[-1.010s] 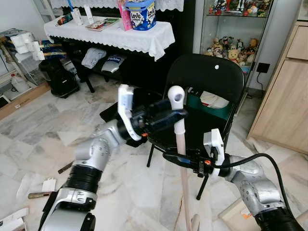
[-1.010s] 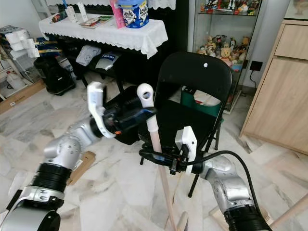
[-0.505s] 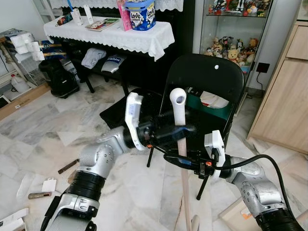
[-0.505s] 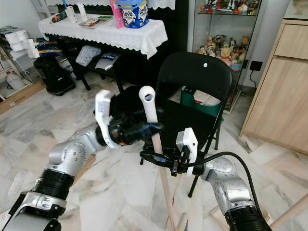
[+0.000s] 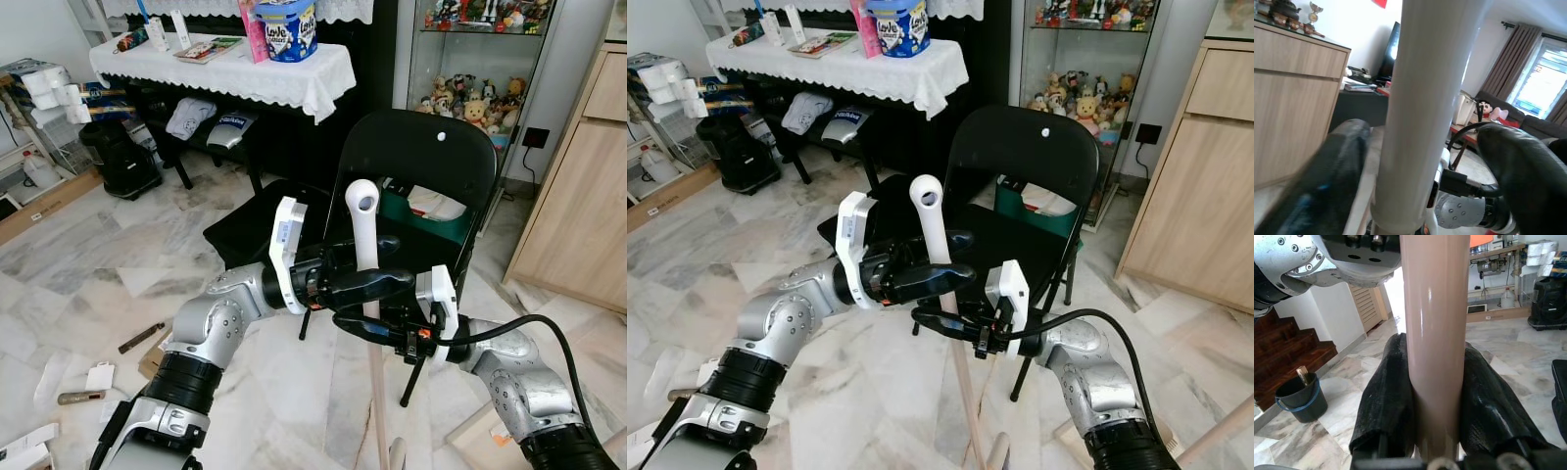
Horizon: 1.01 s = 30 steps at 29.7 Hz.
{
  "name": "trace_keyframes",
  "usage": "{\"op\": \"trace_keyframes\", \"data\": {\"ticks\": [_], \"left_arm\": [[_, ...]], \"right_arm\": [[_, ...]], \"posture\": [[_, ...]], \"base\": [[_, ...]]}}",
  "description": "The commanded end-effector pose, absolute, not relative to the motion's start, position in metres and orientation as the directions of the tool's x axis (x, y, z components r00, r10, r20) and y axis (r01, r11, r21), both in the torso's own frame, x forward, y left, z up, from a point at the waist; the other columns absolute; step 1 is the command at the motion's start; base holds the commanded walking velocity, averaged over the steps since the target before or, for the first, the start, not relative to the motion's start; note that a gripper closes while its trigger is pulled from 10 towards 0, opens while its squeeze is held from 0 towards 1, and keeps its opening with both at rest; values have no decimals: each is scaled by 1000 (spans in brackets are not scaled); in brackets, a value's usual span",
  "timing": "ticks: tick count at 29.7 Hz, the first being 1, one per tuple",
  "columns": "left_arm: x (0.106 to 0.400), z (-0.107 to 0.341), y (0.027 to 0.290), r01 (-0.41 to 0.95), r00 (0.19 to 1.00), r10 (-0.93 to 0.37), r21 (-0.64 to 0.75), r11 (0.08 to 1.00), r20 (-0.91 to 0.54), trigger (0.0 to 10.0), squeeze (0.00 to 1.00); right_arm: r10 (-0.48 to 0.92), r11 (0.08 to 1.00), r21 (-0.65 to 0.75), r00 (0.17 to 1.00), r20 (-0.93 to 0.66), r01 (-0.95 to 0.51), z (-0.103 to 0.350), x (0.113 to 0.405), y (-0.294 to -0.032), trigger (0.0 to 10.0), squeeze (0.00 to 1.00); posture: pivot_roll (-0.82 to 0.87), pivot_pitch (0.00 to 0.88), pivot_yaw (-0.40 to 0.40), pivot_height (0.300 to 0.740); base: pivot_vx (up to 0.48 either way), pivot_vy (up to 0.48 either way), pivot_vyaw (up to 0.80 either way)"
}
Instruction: Sweep floor
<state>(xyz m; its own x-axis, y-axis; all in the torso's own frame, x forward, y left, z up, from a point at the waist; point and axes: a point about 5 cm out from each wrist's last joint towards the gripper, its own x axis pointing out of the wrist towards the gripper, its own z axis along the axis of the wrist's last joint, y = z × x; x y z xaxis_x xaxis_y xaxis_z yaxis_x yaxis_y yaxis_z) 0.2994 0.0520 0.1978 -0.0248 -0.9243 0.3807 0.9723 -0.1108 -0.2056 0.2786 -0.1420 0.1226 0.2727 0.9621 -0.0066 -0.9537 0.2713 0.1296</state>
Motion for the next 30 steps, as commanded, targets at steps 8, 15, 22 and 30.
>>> {"op": "trace_keyframes", "data": {"ticks": [8, 15, 22, 30], "left_arm": [[305, 200, 53, 979, 1, -935, -191, -72, 355, 0, 0], [305, 200, 53, 978, 4, -934, -196, -72, 359, 0, 0], [306, 201, 54, 977, 11, -928, -201, -68, 372, 0, 0], [307, 203, 54, 976, 14, -922, -205, -71, 388, 0, 0]], "right_arm": [[967, 252, 106, 254, 9, -962, 128, 279, -138, 0, 0], [967, 251, 105, 253, 7, -962, 128, 279, -138, 0, 0], [968, 249, 107, 251, 6, -963, 127, 278, -138, 0, 0], [968, 251, 107, 253, 4, -962, 127, 278, -139, 0, 0]], "posture": [[-106, 0, 140, 740], [-107, 0, 140, 740], [-106, 0, 139, 740], [-108, 0, 141, 740]], "base": [[0, 0, 0], [0, 0, 0], [0, 0, 0], [0, 0, 0]]}}
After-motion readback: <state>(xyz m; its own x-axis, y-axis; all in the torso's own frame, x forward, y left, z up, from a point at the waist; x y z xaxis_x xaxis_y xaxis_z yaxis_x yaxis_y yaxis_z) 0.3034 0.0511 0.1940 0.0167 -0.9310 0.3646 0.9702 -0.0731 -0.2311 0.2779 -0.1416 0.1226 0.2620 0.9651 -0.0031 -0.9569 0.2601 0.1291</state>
